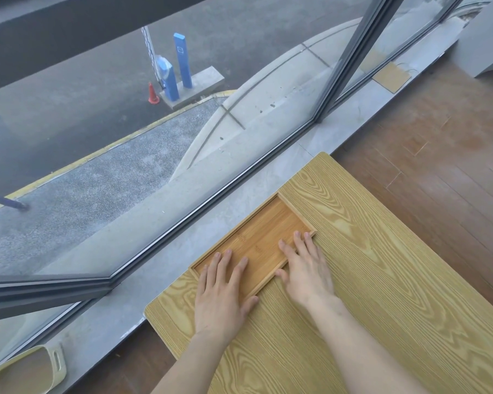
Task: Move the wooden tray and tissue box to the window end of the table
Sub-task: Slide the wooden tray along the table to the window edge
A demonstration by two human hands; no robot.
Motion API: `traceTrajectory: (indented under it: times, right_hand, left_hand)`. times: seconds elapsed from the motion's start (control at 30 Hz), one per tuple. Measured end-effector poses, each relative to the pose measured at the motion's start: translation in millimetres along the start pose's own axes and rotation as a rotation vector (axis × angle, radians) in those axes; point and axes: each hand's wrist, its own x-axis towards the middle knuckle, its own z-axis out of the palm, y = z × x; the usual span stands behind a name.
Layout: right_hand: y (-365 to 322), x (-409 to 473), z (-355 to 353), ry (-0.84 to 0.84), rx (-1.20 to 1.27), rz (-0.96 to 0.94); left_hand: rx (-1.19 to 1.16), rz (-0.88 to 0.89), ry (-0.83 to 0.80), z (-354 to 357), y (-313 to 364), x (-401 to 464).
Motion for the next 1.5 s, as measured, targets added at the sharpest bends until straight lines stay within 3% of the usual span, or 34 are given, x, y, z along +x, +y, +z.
traceTrajectory:
  times: [0.53, 0.87, 1.5]
  right_hand:
    - [4, -20, 12, 0.050, -0.021, 0.019]
    - [33, -72, 11, 0.029, -0.005, 0.157]
    - [172, -257, 40, 0.184, 0.165, 0.556]
  left_hand:
    - [0.038, 0.031, -0.031, -4, 0, 1]
    - [0.080, 0.133, -0.080, -13, 20, -2]
    - [0.207, 0.557, -0.167, 8, 186, -63]
